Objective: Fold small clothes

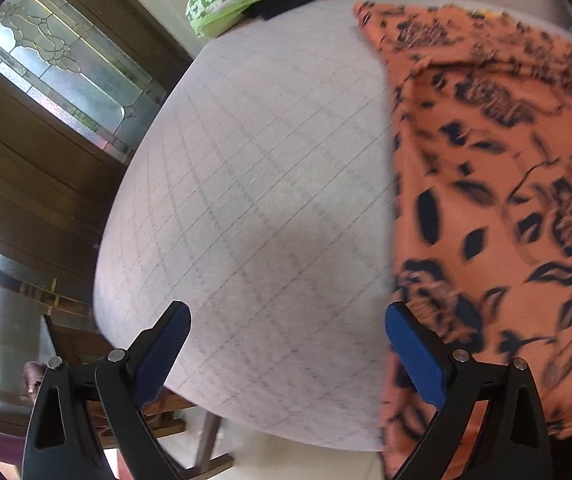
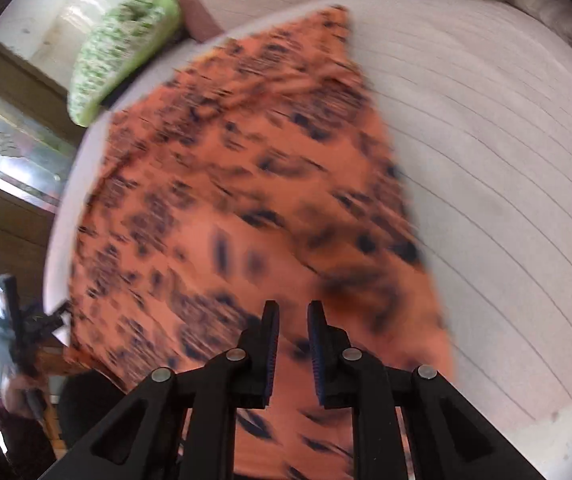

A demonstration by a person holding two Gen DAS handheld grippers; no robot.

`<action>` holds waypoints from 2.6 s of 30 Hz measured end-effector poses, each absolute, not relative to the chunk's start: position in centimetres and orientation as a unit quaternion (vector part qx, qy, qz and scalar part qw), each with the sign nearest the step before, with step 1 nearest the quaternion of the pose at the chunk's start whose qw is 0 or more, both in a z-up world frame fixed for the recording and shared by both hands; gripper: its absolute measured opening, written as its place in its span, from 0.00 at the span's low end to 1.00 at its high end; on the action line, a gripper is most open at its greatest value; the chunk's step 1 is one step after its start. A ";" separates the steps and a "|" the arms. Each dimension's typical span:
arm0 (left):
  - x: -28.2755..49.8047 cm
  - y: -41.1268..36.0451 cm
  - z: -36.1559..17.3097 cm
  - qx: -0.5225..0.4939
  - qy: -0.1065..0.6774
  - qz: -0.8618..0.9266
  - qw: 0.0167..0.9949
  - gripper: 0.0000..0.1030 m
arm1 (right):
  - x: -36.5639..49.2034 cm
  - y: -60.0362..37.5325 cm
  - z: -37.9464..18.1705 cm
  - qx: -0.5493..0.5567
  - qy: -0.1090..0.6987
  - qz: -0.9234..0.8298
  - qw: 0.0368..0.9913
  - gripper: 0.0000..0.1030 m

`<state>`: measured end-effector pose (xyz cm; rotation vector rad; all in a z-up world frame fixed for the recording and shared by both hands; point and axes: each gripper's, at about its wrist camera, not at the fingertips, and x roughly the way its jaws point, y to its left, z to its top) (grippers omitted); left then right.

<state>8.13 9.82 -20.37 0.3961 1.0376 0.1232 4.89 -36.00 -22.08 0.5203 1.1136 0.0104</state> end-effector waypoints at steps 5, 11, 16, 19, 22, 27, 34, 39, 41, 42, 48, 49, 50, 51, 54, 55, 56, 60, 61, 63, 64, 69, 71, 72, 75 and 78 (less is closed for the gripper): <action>8.0 8.6 -21.5 0.195 0.510 0.051 0.836 0.96 | 10.0 -33.0 -23.7 0.234 0.517 0.008 0.823 0.17; 7.2 10.2 -22.0 0.169 0.523 0.031 0.835 0.96 | 7.4 -32.3 -24.1 0.202 0.517 0.051 0.830 0.17; 5.0 11.2 -22.3 0.163 0.535 0.020 0.829 0.96 | 2.2 -35.3 -23.4 0.222 0.545 0.069 0.805 0.17; 3.2 12.1 -22.6 0.151 0.544 0.012 0.825 0.96 | -1.5 -38.6 -22.6 0.260 0.517 0.061 0.813 0.17; 2.2 12.9 -22.8 0.124 0.556 0.001 0.822 0.96 | -5.3 -41.5 -22.5 0.327 0.491 0.051 0.806 0.54; 2.2 12.7 -23.3 0.108 0.567 -0.009 0.817 0.96 | -9.3 -44.2 -23.1 0.388 0.467 0.010 0.794 0.83; 3.2 11.6 -24.8 0.068 0.591 -0.058 0.802 0.96 | -9.7 -44.9 -25.4 0.441 0.461 -0.002 0.770 0.83; 3.5 12.2 -25.4 0.023 0.595 -0.098 0.797 0.95 | -9.0 -45.0 -27.4 0.464 0.459 -0.029 0.757 0.82; 3.5 12.6 -25.7 0.003 0.594 -0.107 0.797 0.95 | -8.6 -44.7 -27.4 0.455 0.458 -0.031 0.763 0.82; 3.3 12.4 -25.6 0.002 0.593 -0.111 0.797 0.95 | -8.4 -44.4 -27.3 0.440 0.462 -0.032 0.770 0.79; 3.1 13.2 -24.6 0.015 0.579 -0.119 0.806 0.76 | -7.5 -42.8 -27.5 0.402 0.481 -0.009 0.779 0.16; 3.0 13.2 -24.2 0.019 0.575 -0.120 0.809 0.64 | -7.5 -42.5 -27.5 0.397 0.482 -0.012 0.781 0.16; 2.9 13.1 -23.9 0.020 0.571 -0.123 0.811 0.59 | -7.4 -42.4 -27.6 0.399 0.482 -0.013 0.780 0.16; 2.9 13.1 -23.6 0.015 0.570 -0.129 0.811 0.55 | -7.4 -42.5 -27.8 0.404 0.482 -0.012 0.777 0.16; 3.0 13.1 -23.5 0.007 0.572 -0.135 0.809 0.57 | -7.4 -43.0 -28.2 0.421 0.484 -0.006 0.767 0.17; 3.0 12.9 -23.6 0.008 0.574 -0.135 0.808 0.64 | -7.5 -43.3 -28.4 0.425 0.485 -0.005 0.764 0.18; 3.0 12.7 -23.6 0.011 0.576 -0.138 0.806 0.68 | -7.5 -43.3 -28.5 0.429 0.485 -0.004 0.762 0.18; 3.2 11.8 -23.6 0.008 0.586 -0.136 0.799 0.74 | -7.5 -43.3 -28.6 0.428 0.484 -0.003 0.763 0.18; 3.2 11.5 -23.6 -0.001 0.587 -0.137 0.798 0.75 | -7.5 -43.3 -28.6 0.426 0.485 -0.003 0.764 0.18; 3.5 11.7 -23.4 -0.030 0.588 -0.149 0.795 0.75 | -7.4 -43.4 -28.7 0.424 0.486 -0.001 0.764 0.18; 3.6 11.8 -23.2 -0.042 0.587 -0.155 0.793 0.75 | -7.4 -43.4 -28.8 0.425 0.486 0.000 0.764 0.18; 4.3 11.9 -22.8 -0.106 0.581 -0.187 0.785 0.75 | -7.4 -43.8 -29.1 0.437 0.485 0.006 0.757 0.18; 4.6 11.7 -23.1 -0.115 0.586 -0.187 0.780 0.75 | -7.4 -43.8 -29.1 0.437 0.486 0.007 0.757 0.18; 4.7 11.7 -23.3 -0.118 0.586 -0.187 0.779 0.74 | -7.3 -43.8 -29.1 0.437 0.486 0.007 0.757 0.18; 4.9 11.8 -23.2 -0.131 0.590 -0.189 0.774 0.74 | -7.4 -43.9 -29.1 0.438 0.485 0.007 0.757 0.18; 4.7 12.4 -23.6 -0.154 0.601 -0.199 0.758 0.60 | -7.4 -44.0 -29.2 0.442 0.484 0.007 0.755 0.18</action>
